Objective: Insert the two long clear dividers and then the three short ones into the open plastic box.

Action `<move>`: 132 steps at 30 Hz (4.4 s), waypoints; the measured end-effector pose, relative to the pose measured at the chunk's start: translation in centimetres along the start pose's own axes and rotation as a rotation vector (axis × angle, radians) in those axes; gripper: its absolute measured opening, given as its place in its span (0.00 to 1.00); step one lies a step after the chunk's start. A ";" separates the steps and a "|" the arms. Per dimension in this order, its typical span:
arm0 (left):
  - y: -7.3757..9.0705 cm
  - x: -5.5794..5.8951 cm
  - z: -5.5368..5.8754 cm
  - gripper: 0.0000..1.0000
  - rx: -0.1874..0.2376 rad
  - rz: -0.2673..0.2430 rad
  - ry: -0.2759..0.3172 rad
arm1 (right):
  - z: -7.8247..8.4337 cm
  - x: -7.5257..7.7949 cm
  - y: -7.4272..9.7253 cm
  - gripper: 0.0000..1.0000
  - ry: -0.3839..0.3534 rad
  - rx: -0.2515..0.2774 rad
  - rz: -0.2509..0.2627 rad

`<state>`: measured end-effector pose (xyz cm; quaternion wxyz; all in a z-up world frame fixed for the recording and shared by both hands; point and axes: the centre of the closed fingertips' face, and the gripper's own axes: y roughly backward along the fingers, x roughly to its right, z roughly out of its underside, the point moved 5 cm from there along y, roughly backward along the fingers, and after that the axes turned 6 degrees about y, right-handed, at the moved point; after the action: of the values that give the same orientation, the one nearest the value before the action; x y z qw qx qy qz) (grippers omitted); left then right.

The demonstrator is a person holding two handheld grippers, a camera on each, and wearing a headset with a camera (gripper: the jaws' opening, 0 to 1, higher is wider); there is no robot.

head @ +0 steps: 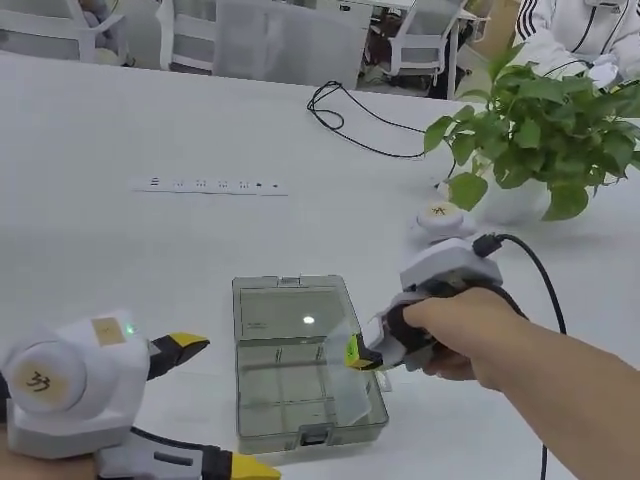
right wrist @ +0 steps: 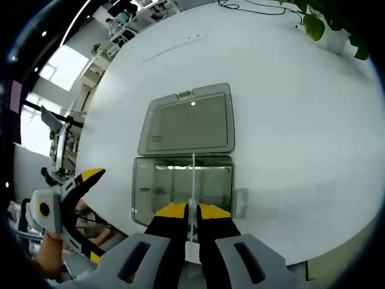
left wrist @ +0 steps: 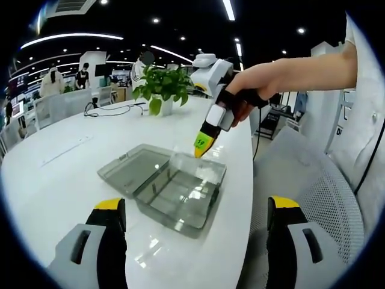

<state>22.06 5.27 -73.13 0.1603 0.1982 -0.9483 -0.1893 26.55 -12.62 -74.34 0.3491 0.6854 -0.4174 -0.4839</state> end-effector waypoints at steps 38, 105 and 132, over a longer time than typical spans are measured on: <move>0.0 0.0 0.4 0.98 0.001 0.001 0.019 | -0.4 -1.0 -1.4 0.08 0.127 -0.024 0.032; 2.3 -0.8 -0.1 0.95 -0.024 -0.202 0.106 | -0.6 -0.8 3.2 0.57 0.597 0.300 -0.284; 1.9 -2.4 2.1 0.88 -0.153 -0.336 0.231 | 2.6 4.0 5.2 0.95 0.991 0.426 -0.393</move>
<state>22.75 8.56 -74.66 0.2486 0.3611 -0.8601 -0.2608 23.60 -18.56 -72.02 0.2609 0.9503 -0.1568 -0.0657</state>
